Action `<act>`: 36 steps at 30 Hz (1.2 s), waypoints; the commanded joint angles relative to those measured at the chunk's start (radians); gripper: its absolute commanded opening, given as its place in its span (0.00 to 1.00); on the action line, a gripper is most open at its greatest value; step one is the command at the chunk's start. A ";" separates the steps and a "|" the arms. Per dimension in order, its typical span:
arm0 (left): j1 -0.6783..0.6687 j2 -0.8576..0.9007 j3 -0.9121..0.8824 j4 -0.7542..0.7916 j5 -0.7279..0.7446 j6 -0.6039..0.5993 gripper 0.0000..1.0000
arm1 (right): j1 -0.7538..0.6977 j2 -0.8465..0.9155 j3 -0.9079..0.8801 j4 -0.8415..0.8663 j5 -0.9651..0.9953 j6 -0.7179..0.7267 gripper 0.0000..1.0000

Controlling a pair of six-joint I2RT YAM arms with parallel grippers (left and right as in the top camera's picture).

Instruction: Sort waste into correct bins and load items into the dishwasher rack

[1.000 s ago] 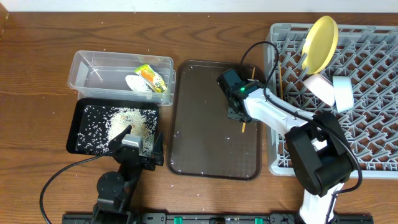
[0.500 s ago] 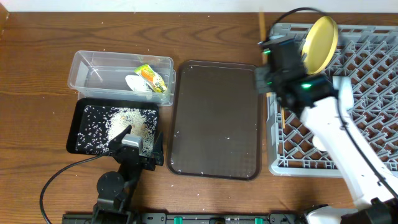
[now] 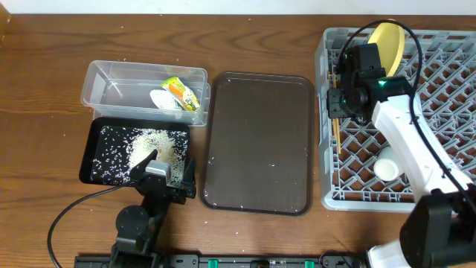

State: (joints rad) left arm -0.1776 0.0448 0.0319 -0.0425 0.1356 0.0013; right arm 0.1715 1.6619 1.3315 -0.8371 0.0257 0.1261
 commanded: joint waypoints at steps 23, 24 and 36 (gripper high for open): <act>0.005 0.001 -0.028 -0.013 0.010 0.013 0.94 | 0.207 -0.909 0.012 -0.364 -0.187 -0.053 0.99; 0.005 0.001 -0.028 -0.013 0.010 0.013 0.94 | 0.207 -0.929 0.012 -0.385 -0.181 -0.053 0.99; 0.005 0.001 -0.028 -0.013 0.010 0.013 0.94 | 0.121 -1.125 -0.071 -0.416 -0.026 -0.084 0.99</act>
State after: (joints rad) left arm -0.1776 0.0452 0.0319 -0.0425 0.1356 0.0013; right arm 0.3420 0.5640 1.3087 -1.2686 -0.0486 0.0727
